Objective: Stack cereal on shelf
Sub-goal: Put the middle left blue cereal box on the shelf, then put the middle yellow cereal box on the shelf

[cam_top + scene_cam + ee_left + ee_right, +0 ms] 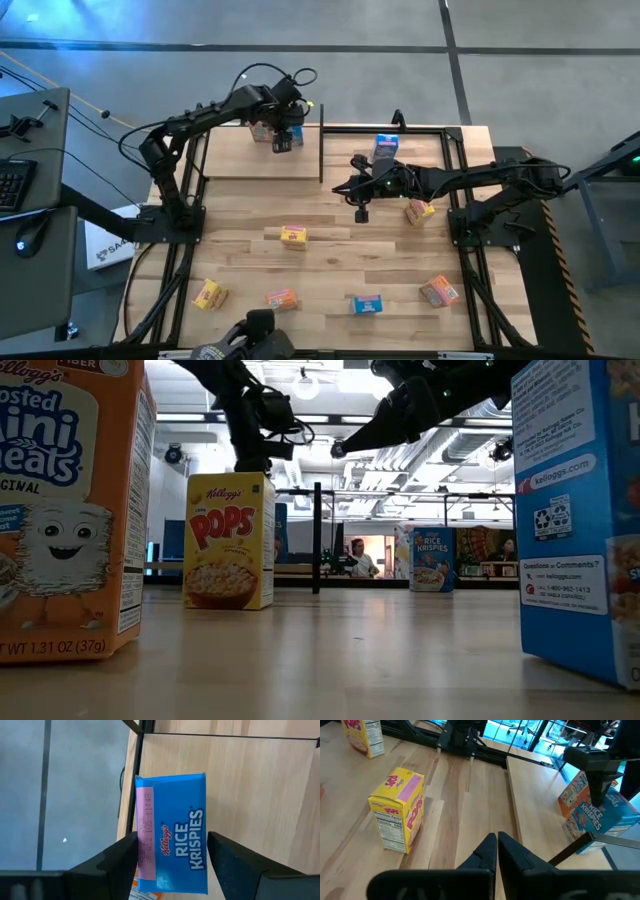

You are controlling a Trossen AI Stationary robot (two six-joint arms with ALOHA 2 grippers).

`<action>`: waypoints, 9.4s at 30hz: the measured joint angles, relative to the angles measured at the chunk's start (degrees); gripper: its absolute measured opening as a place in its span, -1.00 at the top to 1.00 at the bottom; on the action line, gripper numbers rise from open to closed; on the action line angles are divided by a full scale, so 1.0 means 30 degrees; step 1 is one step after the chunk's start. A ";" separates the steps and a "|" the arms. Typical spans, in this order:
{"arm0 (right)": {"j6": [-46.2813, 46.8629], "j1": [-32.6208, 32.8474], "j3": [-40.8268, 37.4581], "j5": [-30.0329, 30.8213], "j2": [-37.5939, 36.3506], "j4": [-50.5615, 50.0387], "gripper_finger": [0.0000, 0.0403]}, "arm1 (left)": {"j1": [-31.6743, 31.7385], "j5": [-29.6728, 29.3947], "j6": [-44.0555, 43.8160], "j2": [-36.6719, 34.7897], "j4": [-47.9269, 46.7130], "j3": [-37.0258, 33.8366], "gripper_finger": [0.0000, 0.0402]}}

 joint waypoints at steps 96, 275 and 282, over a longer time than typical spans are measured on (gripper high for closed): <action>0.1853 -0.0376 -0.0007 -0.0328 -0.0007 -0.0345 1.00 | -1.2464 0.5943 -0.9940 -0.8901 0.2717 -0.8772 0.17; -0.0175 -0.0379 0.0000 0.0947 0.0000 0.0284 0.79 | 0.1008 -0.4943 -0.8335 -1.0615 0.4814 -1.6021 1.00; -0.0175 -0.0379 0.0000 0.0947 -0.0002 0.0284 0.79 | 0.1040 -0.4680 -0.8563 -1.0049 0.5457 -1.6028 1.00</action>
